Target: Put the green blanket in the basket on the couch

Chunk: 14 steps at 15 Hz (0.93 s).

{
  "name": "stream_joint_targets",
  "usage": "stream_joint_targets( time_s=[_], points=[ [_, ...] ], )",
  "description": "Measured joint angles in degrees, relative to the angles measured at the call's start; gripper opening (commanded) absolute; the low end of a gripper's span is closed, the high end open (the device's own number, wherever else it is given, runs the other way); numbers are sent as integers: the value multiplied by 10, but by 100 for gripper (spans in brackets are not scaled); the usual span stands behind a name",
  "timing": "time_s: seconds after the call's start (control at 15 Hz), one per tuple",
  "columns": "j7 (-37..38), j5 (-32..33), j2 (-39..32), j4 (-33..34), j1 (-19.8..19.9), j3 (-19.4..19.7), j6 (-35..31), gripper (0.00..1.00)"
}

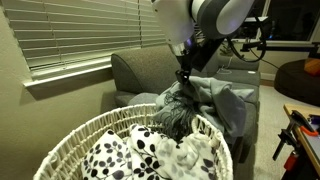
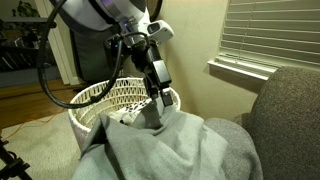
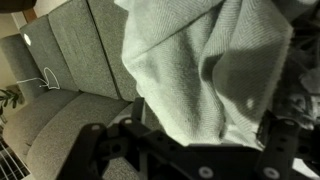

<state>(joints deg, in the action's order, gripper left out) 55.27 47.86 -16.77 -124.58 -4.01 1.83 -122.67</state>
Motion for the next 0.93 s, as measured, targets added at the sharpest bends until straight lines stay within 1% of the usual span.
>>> stream_joint_targets(
  time_s=[0.6,0.93],
  points=[
    [-41,-5,-8,30,-15,-26,-1,100],
    [-64,-25,-20,47,-23,-34,-5,100]
  ],
)
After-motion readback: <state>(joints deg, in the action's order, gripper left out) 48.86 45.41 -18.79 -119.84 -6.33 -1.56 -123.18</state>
